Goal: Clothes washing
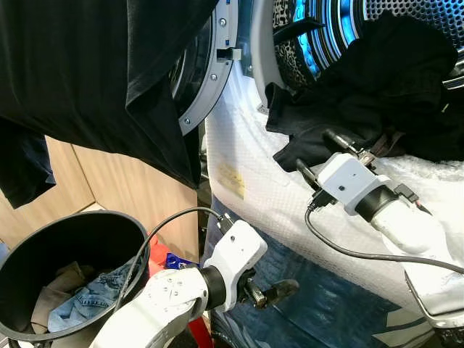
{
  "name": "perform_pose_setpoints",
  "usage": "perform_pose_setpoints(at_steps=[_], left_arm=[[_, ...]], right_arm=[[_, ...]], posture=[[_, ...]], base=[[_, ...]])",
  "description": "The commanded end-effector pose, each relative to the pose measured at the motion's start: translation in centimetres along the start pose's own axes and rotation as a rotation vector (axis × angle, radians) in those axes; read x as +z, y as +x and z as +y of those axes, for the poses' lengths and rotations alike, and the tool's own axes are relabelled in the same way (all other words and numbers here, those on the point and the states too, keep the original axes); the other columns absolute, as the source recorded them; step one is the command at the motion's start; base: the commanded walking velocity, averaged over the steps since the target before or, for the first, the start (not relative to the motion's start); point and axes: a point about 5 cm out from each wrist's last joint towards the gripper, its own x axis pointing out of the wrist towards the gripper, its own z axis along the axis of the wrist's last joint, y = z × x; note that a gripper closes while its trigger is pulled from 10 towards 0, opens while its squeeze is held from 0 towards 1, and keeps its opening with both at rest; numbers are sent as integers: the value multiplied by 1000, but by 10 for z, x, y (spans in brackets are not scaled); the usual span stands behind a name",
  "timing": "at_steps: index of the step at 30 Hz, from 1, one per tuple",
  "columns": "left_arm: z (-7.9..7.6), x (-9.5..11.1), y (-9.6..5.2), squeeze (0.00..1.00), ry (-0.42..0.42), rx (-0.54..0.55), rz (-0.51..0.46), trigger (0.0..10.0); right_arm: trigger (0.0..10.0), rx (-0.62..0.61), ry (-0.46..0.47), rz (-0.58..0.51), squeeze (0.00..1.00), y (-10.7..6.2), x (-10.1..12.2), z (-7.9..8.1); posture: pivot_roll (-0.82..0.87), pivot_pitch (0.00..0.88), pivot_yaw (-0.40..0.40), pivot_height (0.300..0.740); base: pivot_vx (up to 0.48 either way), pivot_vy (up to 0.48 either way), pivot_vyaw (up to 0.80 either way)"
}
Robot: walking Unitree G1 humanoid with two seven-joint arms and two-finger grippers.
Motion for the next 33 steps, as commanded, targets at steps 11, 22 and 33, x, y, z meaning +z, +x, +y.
perform_pose_setpoints(at_steps=[11, 22, 33], left_arm=[[-6, 5, -3, 0, -1, -4, -21, 10000], [-15, 9, -1, 0, 24, -33, -44, 10000], [-15, 8, 0, 0, 18, -30, -41, 10000]], right_arm=[[0, 26, -65, 11, 0, -2, -6, 1], [0, 18, -64, -8, 0, -1, -7, -2], [0, 14, -42, -19, 0, 1, -7, -3]], posture=[[21, 33, -75, 740], [17, 21, -79, 740], [17, 11, -82, 740]], base=[[0, 0, 0], [0, 0, 0], [0, 0, 0]])
